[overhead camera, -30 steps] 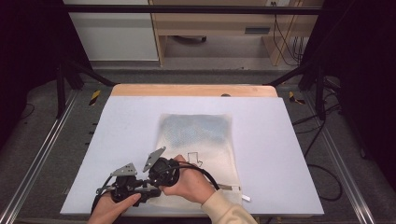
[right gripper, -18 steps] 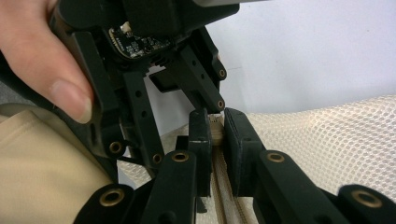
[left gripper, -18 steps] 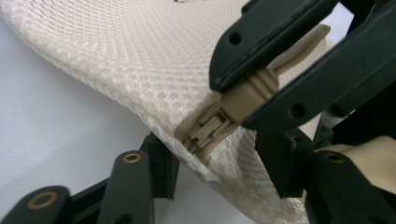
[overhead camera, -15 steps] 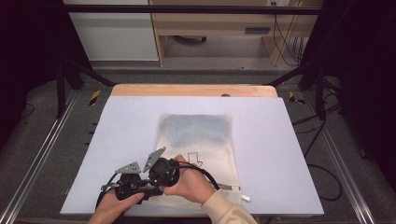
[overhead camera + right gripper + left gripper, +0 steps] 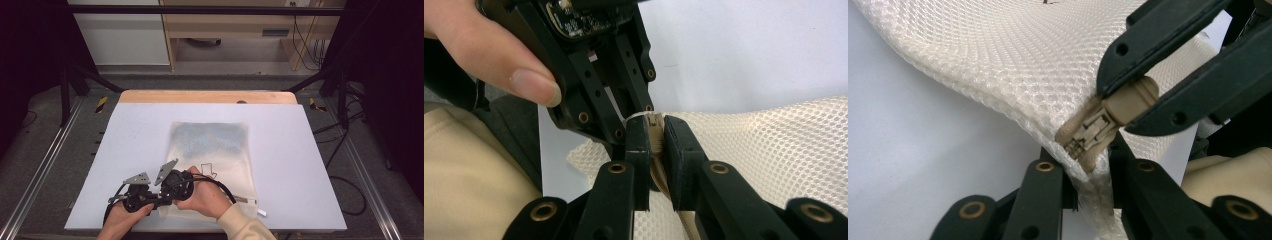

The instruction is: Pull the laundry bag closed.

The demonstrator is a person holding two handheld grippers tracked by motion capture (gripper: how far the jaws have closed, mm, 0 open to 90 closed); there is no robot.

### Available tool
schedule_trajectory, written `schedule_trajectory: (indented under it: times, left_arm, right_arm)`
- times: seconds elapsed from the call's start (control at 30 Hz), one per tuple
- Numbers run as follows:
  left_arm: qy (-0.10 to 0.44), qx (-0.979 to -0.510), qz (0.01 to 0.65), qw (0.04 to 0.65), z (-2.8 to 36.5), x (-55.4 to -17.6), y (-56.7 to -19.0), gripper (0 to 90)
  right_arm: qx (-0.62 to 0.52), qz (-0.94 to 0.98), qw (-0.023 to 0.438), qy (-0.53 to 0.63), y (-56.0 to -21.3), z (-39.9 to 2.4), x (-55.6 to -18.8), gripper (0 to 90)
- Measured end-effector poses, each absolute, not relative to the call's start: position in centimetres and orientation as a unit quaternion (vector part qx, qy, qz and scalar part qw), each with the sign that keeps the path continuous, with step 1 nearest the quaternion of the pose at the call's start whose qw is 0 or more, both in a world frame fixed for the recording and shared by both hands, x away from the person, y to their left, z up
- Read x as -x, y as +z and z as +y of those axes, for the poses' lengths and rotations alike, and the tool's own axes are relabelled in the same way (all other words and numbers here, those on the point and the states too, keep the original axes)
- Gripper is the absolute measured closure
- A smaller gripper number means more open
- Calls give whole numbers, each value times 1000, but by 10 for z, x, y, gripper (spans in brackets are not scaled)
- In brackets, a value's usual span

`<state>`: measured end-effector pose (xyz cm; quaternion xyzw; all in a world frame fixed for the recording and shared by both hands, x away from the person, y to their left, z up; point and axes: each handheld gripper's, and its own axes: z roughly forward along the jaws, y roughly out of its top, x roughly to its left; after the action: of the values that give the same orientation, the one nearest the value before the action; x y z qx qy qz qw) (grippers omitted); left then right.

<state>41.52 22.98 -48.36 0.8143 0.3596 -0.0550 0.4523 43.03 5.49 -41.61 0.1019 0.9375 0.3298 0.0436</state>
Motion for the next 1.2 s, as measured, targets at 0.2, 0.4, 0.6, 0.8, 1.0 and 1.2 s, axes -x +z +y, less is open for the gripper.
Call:
schedule_trajectory:
  times: [0.2,0.4,0.6,0.8,1.0,1.2]
  left_arm:
    - [-51,-816,362,448,230,-415,-484,844]
    - [-49,-817,362,446,230,-415,-483,848]
    - [-48,-815,364,447,229,-414,-482,850]
    - [-46,-814,366,449,231,-414,-481,851]
    - [-45,-815,364,449,231,-413,-480,850]
    - [-43,-816,361,450,230,-413,-480,850]
  right_arm:
    - [-95,942,49,318,-418,55,-429,821]
    - [-86,945,53,310,-420,54,-430,822]
    - [-85,949,58,299,-420,53,-428,823]
    - [-92,953,60,283,-419,49,-428,824]
    - [-94,953,57,282,-420,43,-428,823]
    - [-98,953,57,281,-422,39,-429,823]
